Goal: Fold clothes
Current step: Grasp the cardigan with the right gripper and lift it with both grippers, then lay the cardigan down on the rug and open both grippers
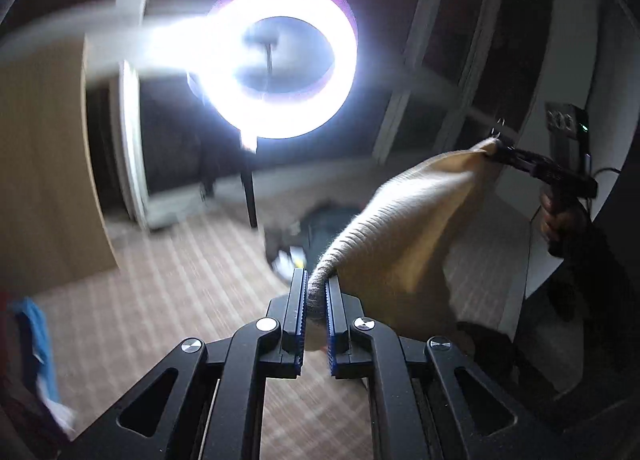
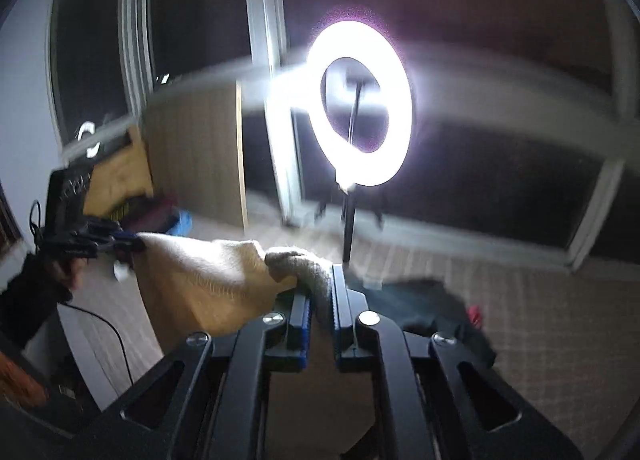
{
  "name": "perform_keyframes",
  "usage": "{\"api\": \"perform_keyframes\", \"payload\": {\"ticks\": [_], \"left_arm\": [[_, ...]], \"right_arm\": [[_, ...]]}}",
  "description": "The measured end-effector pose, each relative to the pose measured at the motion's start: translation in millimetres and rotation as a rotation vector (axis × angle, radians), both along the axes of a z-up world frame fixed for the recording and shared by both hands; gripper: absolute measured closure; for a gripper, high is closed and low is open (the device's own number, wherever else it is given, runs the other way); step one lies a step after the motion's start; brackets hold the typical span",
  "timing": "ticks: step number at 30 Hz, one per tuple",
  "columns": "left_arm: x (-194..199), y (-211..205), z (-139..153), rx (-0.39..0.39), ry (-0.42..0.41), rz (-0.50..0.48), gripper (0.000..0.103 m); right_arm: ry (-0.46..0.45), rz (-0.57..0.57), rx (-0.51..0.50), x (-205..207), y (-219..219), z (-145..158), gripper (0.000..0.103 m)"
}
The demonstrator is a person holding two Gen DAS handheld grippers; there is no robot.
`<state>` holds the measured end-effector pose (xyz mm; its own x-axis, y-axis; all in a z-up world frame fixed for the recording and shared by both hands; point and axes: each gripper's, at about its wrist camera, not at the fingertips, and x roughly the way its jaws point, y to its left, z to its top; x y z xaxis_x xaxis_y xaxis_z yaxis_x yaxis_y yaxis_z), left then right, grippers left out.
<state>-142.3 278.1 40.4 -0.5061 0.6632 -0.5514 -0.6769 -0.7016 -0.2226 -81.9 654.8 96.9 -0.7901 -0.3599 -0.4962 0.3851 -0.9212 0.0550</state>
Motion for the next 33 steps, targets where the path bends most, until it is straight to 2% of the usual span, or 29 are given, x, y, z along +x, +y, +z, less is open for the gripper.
{"api": "perform_keyframes", "payload": {"ticks": [6, 9, 11, 15, 17, 19, 21, 23, 25, 28, 30, 32, 33], "left_arm": [[41.4, -55.9, 111.9, 0.016, 0.255, -0.001, 0.096], [69.6, -91.7, 152.6, 0.017, 0.337, 0.009, 0.096], [87.9, -114.1, 174.5, 0.015, 0.379, 0.015, 0.096], [121.6, -157.6, 202.1, 0.001, 0.456, 0.043, 0.096], [139.1, -174.3, 207.5, -0.019, 0.491, 0.064, 0.096], [142.2, -189.6, 203.2, -0.041, 0.484, 0.083, 0.096], [144.8, -204.8, 198.5, -0.063, 0.477, 0.101, 0.096], [133.6, -214.5, 170.0, -0.113, 0.425, 0.131, 0.096], [113.9, -224.2, 125.5, -0.186, 0.356, 0.174, 0.096], [73.4, -259.1, 35.8, -0.272, 0.159, 0.263, 0.096], [52.5, -293.8, -23.7, -0.308, 0.026, 0.339, 0.096], [43.5, -332.2, -69.8, -0.323, -0.089, 0.413, 0.096], [39.9, -351.2, -90.4, -0.325, -0.147, 0.448, 0.096]], "right_arm": [[0.233, -0.074, 0.06, 80.2, -59.9, 103.3, 0.095], [0.302, -0.118, 0.064, 119.2, -92.6, 139.3, 0.095], [0.325, -0.143, 0.087, 141.2, -116.8, 152.6, 0.095], [0.362, -0.177, 0.119, 176.0, -157.0, 168.7, 0.095], [0.406, -0.206, 0.115, 190.1, -168.6, 176.8, 0.097], [0.444, -0.231, 0.105, 202.8, -179.5, 184.5, 0.097], [0.392, -0.204, 0.041, 195.8, -182.2, 186.8, 0.097], [0.277, -0.163, 0.057, 170.7, -193.8, 165.6, 0.097], [0.135, -0.075, 0.068, 140.2, -213.5, 116.1, 0.097], [-0.122, 0.072, 0.087, 101.8, -258.2, 0.1, 0.089], [-0.28, 0.158, 0.079, 86.9, -291.5, -80.9, 0.073], [-0.435, 0.239, 0.063, 75.5, -326.3, -160.4, 0.073], [-0.485, 0.263, 0.067, 71.2, -343.1, -190.4, 0.073]]}}
